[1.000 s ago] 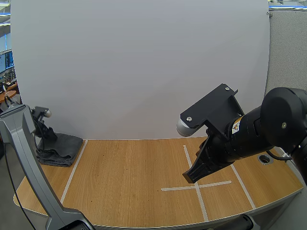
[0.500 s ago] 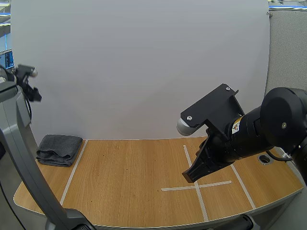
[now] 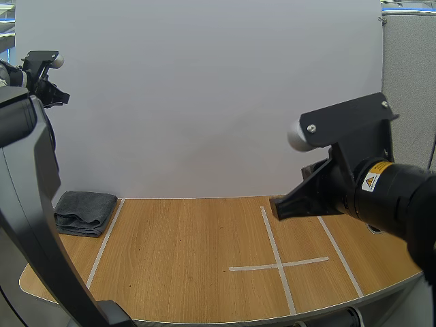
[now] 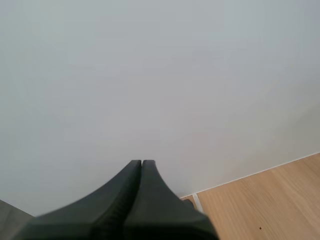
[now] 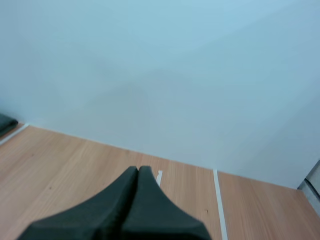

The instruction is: Fold the towel

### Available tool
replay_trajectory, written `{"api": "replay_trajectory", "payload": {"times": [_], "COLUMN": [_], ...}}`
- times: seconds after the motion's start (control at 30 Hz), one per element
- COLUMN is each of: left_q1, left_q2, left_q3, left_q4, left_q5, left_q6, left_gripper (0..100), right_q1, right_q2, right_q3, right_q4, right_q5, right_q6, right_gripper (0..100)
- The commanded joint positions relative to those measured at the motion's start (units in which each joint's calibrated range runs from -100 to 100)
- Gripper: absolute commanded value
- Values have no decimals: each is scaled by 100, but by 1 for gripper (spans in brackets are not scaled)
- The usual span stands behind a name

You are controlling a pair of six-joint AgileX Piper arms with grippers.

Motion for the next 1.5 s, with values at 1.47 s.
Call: {"api": "replay_trajectory", "payload": {"times": [1.47], "left_q1": [-3039], "left_q2": [-7116], "left_q3": [7606], "left_q4": [1535], "left_q5": [-5468], "left_q6": [-1340], "left_gripper": [0], "right_q1": [463], "right_q2": [-935], "right_q3": [3605], "right_q4": [369], "right_q5": [-5090], "right_q6": [326], "right_gripper": [0]}}
